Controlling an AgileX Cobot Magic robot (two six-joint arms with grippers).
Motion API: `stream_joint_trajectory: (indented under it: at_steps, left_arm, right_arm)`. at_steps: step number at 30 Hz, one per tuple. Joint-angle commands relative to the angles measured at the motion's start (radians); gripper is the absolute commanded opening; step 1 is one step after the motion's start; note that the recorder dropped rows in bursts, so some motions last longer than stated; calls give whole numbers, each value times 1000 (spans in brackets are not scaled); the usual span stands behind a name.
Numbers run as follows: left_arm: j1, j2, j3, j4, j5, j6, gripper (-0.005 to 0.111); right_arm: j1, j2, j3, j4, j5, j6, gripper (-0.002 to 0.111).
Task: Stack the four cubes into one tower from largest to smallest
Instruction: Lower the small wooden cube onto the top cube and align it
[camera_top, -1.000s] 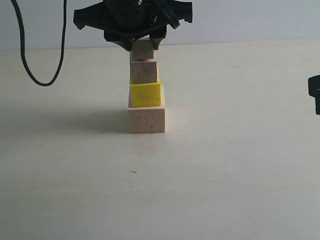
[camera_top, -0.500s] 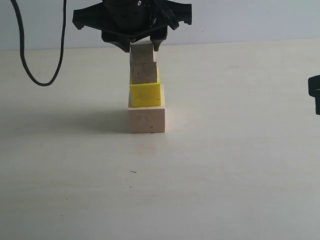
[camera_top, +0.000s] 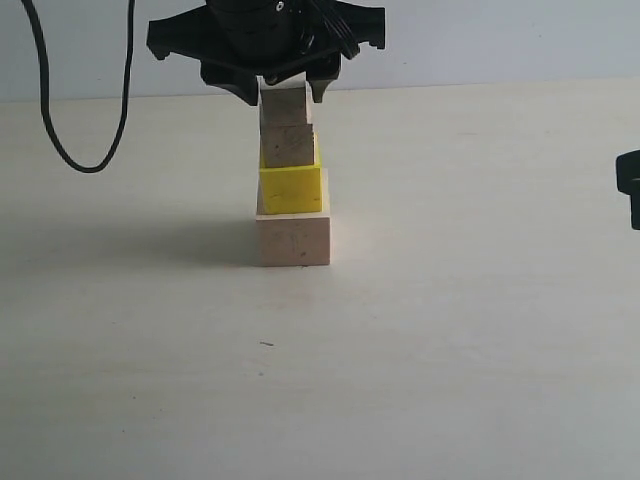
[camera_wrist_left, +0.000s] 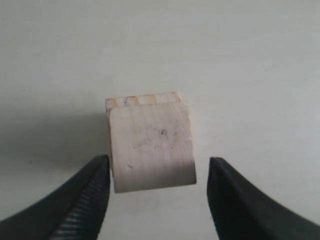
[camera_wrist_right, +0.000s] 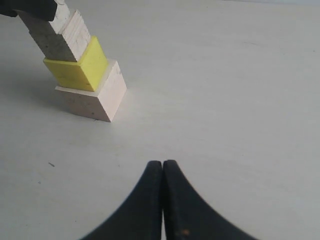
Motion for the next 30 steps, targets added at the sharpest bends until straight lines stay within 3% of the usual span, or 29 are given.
stream_joint_trajectory:
  at_steps: [1,4,13,30]
  left_arm:
    - [2,2,-8,4,-8,2,55]
    - [2,2,-8,8,-6,2,48]
    - [2,2,-8,24,5,2,0]
    - [2,2,-8,27,5,6,0]
  right_arm:
    - [-4,-7,7,12,-13,-23,0]
    - [-4,-7,7,12,-13,-23,0]
    - [-4,-7,7,12,-13,-23,0]
    - [-4,-7,7,12,-13,-23,0]
